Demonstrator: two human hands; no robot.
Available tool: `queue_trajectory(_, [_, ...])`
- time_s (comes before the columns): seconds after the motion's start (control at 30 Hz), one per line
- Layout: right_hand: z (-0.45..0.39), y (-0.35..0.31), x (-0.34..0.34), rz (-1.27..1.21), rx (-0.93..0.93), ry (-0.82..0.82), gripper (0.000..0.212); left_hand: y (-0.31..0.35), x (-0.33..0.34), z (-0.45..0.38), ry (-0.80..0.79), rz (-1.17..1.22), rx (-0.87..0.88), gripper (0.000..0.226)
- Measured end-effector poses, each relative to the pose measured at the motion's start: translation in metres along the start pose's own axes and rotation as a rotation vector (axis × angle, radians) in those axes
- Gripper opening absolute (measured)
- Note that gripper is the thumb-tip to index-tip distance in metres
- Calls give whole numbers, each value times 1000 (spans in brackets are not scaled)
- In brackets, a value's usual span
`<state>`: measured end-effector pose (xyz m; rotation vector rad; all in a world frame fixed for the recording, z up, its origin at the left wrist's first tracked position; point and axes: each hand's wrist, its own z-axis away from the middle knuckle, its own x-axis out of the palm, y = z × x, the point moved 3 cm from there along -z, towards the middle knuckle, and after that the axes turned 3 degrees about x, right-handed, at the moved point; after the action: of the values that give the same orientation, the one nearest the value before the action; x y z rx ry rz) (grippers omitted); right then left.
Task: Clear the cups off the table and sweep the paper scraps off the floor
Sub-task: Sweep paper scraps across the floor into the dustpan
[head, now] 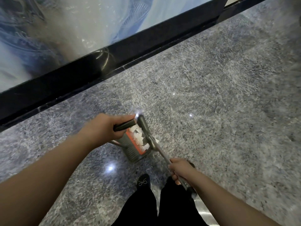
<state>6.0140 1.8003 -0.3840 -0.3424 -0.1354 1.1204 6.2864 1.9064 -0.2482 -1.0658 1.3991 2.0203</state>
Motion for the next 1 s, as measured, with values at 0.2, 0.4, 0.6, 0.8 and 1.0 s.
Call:
queue_trajectory(0.2, [30, -7, -8, -53, -69, -43, 20, -8, -7, 9, -31, -22, -20, 66])
queue_trajectory(0.4, [50, -17, -27, -58, -63, 43, 29, -21, -22, 12, -9, -27, -14, 65])
queue_trajectory(0.6, [41, -22, -53, -94, -13, 102, 40, -37, -31, 15, -45, -65, 39, 83])
queue_trajectory(0.8, [4, -21, -48, -141, 67, 139, 33, -34, -10, 18, -70, -117, 77, 93])
queue_trajectory(1.0, [-10, -26, 2, -161, 53, 45, 21, -26, -6, 19, -68, -57, 85, 78])
